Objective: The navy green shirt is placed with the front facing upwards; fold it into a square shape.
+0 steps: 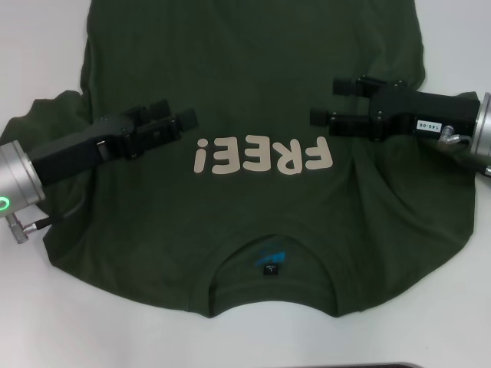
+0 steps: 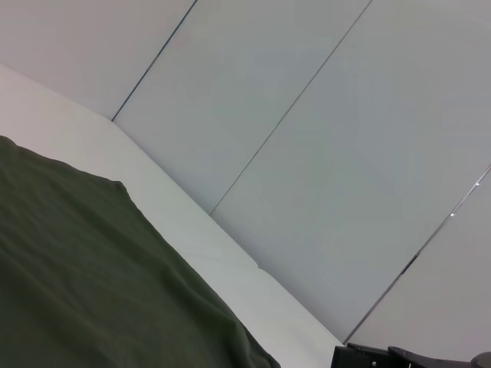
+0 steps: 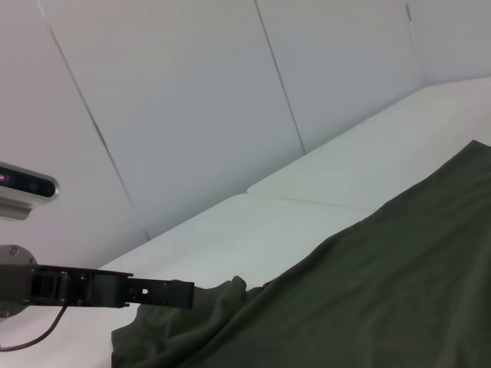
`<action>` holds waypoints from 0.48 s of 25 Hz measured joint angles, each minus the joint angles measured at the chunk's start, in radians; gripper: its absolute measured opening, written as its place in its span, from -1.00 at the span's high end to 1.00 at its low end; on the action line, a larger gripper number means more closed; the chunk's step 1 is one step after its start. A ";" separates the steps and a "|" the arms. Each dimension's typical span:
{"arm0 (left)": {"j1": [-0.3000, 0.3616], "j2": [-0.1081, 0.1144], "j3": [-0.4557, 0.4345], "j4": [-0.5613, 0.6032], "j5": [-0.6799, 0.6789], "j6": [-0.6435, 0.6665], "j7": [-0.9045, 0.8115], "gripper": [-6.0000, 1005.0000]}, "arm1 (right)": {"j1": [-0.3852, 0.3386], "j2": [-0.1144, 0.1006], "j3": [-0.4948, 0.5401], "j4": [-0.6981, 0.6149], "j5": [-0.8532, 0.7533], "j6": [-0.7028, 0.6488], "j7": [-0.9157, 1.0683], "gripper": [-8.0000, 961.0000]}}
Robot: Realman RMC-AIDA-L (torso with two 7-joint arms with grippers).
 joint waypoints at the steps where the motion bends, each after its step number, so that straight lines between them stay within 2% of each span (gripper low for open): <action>1: 0.000 0.000 0.000 0.000 0.000 0.000 0.000 -0.77 | 0.000 0.000 0.000 0.000 0.001 0.000 0.000 -0.93; 12: 0.000 0.000 0.000 0.000 0.000 0.000 0.000 -0.77 | 0.003 0.000 0.000 0.000 0.002 0.000 0.000 -0.93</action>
